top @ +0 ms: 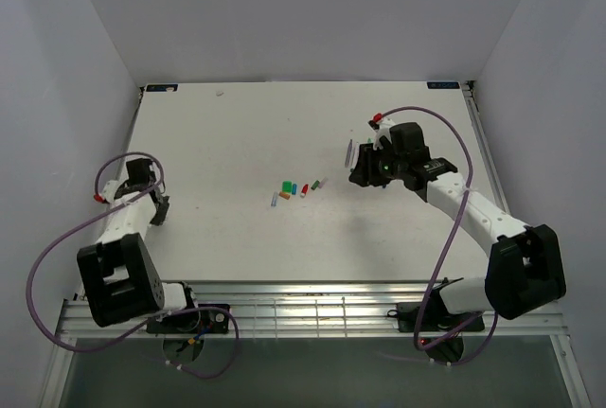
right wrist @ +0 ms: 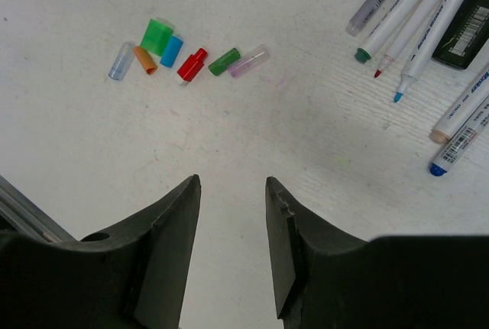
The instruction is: Open the pen caps
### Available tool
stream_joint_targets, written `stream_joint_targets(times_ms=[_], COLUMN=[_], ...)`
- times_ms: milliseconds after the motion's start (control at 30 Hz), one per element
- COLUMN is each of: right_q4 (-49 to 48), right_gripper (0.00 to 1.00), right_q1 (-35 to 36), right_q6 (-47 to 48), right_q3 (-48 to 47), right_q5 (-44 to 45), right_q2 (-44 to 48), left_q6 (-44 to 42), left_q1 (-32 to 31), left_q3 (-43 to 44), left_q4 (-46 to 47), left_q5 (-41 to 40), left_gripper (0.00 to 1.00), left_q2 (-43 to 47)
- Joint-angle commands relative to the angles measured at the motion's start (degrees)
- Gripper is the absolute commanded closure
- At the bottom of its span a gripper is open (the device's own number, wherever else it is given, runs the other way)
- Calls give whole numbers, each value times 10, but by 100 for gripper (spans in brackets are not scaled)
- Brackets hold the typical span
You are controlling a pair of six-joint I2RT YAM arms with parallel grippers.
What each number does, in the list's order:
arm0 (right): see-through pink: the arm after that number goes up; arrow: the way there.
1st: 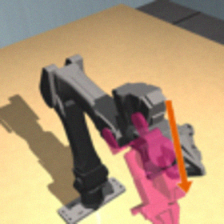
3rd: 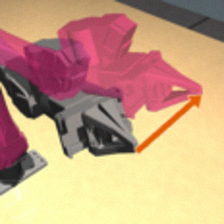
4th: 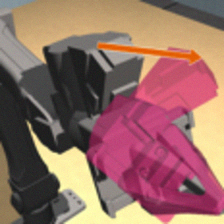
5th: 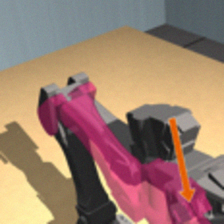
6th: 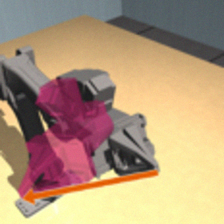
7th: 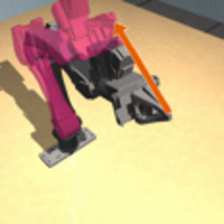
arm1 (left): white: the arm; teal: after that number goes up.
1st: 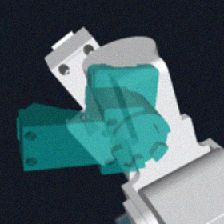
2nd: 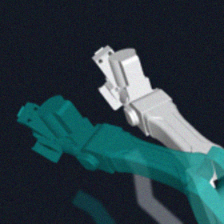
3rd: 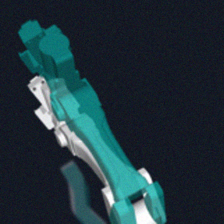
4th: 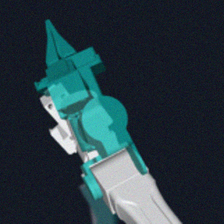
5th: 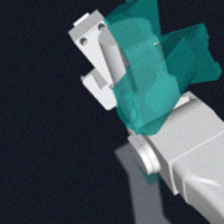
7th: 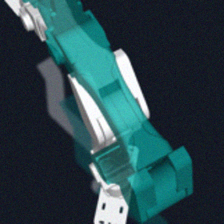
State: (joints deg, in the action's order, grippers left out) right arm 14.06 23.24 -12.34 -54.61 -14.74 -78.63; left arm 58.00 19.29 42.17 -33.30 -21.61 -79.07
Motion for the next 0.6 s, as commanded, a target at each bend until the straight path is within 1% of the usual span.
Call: stream_joint_targets(times_ms=[0, 33, 67, 100, 133, 167, 200, 233, 267, 300, 333, 367, 400, 433, 500, 567], right_q4=[3, 3, -1, -7, -14, -33, -49, -70, -125, -162, -197, -262, -291, -316, -361, -352], right_gripper=[54, 54, 54, 54, 54, 54, 54, 54, 54, 53, 53, 50, 47, 42, 40, 39], right_q1=[4, 5, 4, 3, 4, 4, 4, 4, 4, 4, 4, 4, 5, 6, 9, 8], right_q6=[-16, -21, -26, -40, -50, -61, -89, -108, -129, -150, -193, -213, -232, -262, -277, -268], right_q3=[0, 6, 8, 12, 20, 25, 31, 50, 60, 71, 81, 96, 102, 107, 113, 102], right_q5=[-11, -15, -24, -50, -67, -89, -132, -155, -199, -221, -243, -278, -291, -299, -312, -300], right_q2=[42, 47, 57, 60, 66, 68, 71, 77, 79, 81, 81, 81, 81, 82, 86, 90], left_q6=[-72, -81, -93, -119, -120, -119, -98, -85, -76, -80, -89, -98, -108, -121, -135, -144], left_q1=[-86, -121, -135, -146, -166, -179, -191, -234, -255, -278, -328, -355, -399, -417, -468, -492], left_q3=[35, 44, 41, 33, 7, -8, -26, -51, -55, -55, -53, -42, -35, -31, -30, -35], left_q4=[49, 64, 93, 174, 218, 274, 392, 438, 505, 527, 542, 556, 559, 562, 575, 597], left_q5=[99, 128, 220, 285, 343, 456, 502, 543, 587, 601, 614, 626, 649, 656, 651, 641], left_gripper=[100, 100, 100, 100, 100, 100, 100, 100, 100, 100, 100, 100, 100, 100, 100, 100], left_q2=[108, 127, 163, 180, 195, 207, 222, 224, 220, 204, 192, 176, 144, 132, 113, 108])
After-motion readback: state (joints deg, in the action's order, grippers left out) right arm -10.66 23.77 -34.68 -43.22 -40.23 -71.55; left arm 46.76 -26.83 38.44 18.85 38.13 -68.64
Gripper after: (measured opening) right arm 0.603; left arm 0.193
